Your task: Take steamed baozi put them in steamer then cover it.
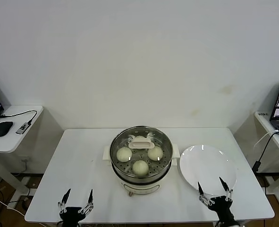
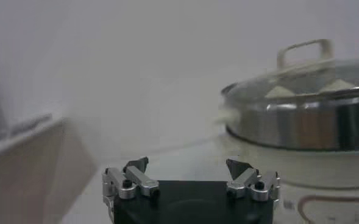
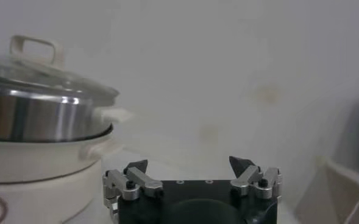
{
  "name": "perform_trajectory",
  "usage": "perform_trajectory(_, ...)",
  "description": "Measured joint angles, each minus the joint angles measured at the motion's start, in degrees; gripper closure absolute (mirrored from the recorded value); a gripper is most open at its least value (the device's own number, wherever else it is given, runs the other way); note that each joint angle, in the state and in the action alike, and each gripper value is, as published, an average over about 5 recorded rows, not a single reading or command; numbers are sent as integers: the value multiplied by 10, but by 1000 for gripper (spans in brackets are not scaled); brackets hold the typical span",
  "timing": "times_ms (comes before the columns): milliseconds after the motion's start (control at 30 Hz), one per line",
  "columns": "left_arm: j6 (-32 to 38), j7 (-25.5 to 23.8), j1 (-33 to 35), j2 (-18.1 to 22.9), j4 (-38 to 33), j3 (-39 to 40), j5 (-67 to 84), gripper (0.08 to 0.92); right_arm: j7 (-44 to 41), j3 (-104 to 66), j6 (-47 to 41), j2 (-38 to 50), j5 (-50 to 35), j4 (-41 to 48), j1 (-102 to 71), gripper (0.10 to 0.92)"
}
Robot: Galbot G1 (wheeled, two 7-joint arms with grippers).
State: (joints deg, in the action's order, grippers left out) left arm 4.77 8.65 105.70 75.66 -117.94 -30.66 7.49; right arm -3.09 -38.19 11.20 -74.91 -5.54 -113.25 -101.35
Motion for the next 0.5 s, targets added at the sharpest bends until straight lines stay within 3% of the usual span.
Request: perform_trajectory(500,19,-11,33,2,13,-14,69,177,10,45,-11,3,-32,-15,-41,203)
